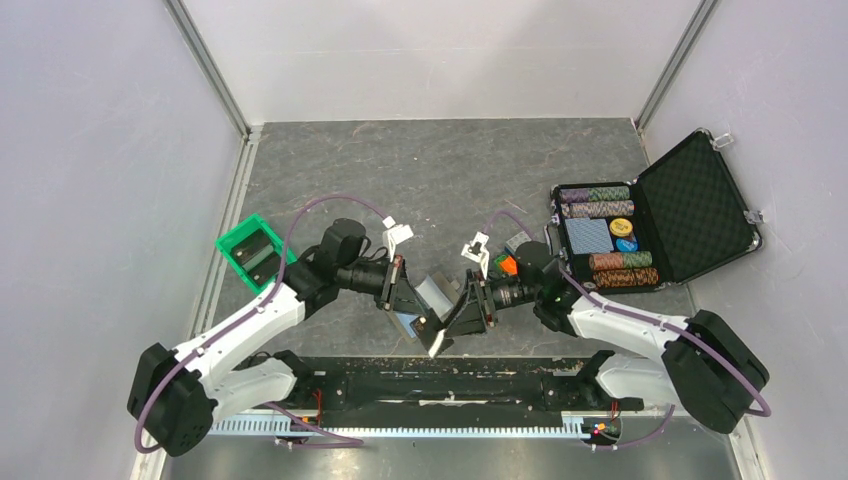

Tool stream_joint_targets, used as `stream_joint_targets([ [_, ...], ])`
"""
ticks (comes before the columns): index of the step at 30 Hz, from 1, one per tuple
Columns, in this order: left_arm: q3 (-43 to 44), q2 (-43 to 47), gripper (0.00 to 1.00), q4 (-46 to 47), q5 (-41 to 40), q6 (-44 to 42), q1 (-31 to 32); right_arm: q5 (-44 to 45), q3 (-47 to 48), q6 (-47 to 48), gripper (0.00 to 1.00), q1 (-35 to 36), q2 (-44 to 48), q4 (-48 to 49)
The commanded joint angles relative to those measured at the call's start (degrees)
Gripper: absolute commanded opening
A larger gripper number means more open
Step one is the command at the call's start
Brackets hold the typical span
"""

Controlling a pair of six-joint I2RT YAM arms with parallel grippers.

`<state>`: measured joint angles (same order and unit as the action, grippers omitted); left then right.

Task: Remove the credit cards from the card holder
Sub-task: Remove the credit card from the card holder, then place the credit card in the storage box.

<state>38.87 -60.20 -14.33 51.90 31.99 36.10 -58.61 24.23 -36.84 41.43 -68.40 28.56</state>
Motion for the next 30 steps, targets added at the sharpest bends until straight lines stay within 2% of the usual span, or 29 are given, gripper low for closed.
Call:
stream_joint_targets([
  [1,3.1,1.7,0.02,0.6,-5.5,-0.1,0.1,3.3,0.5,1.7,0.57,-0.1,2.6,-1.1],
  [2,3.7,1.5,0.02,0.2,-6.6,0.4,0.1,4.1,0.9,2.6,0.66,-0.2,3.1,-2.5],
  [4,4.9,1.4,0.02,0.0,-8.9,1.4,0.1,5.8,1.6,4.2,0.92,-0.4,4.5,-5.4],
  [5,5.3,1.6,0.02,0.7,-9.8,2.4,0.1,6.6,1.8,4.9,0.98,-0.4,5.2,-6.2],
  [9,8.2,2.9,0.02,0.5,-16.1,3.5,-0.2,9.0,1.7,5.1,0.98,-0.4,7.7,-7.1],
  [12,13.1,3.1,0.02,-5.0,-26.0,0.8,-0.8,11.5,1.1,5.2,0.98,-0.4,9.1,-7.3],
  [16,15.5,5.0,0.02,-7.5,-40.2,1.3,-2.9,17.3,0.5,7.9,0.98,-0.4,10.6,-10.7],
  [22,14.8,8.9,0.02,-10.2,-56.4,3.7,-11.5,22.7,0.3,11.0,0.98,-0.4,11.4,-16.0],
  [27,10.3,13.6,0.02,-7.7,-65.3,-0.4,-20.2,22.9,-1.1,11.8,0.98,-0.5,12.1,-16.0],
  [30,9.8,14.8,0.02,-8.9,-69.6,-1.8,-27.6,21.6,-1.2,13.1,0.98,-0.5,12.0,-17.1],
])
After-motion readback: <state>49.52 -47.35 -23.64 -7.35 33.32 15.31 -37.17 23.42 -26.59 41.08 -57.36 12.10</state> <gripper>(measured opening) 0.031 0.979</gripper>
